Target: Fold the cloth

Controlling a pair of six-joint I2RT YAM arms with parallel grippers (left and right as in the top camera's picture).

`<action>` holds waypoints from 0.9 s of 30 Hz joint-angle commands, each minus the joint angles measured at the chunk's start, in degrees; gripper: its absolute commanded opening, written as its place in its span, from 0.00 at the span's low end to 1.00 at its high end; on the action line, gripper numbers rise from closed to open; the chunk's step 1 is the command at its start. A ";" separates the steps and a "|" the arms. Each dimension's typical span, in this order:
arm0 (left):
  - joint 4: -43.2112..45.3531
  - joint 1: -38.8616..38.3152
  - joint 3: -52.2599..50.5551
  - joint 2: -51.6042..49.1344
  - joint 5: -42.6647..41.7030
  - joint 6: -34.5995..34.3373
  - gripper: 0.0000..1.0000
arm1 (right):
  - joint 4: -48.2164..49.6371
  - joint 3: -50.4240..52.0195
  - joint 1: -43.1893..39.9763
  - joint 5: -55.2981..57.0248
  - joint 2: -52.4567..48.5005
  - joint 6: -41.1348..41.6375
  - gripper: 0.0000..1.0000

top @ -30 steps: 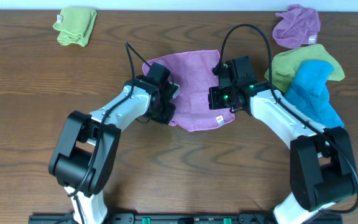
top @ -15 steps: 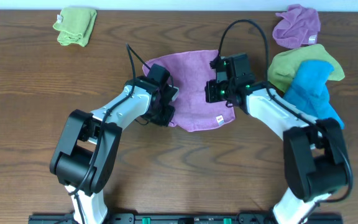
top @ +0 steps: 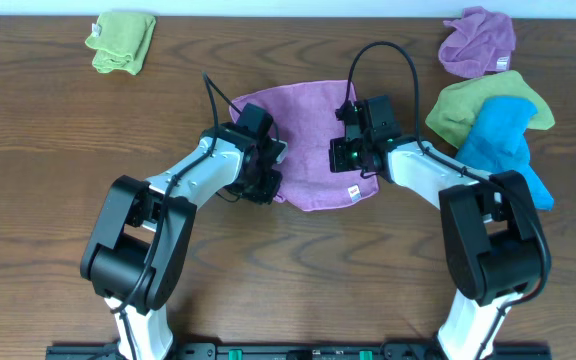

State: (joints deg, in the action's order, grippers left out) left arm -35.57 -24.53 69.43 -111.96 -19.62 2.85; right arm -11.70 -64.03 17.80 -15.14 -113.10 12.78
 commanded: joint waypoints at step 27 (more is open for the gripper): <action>1.68 -1.01 -0.87 4.00 5.27 1.73 0.06 | -1.36 0.15 0.24 0.52 -0.48 1.42 0.01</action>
State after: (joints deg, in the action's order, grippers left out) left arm -34.17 -25.52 69.28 -106.83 -16.14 3.46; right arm -12.38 -64.05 17.80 -15.00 -113.10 13.13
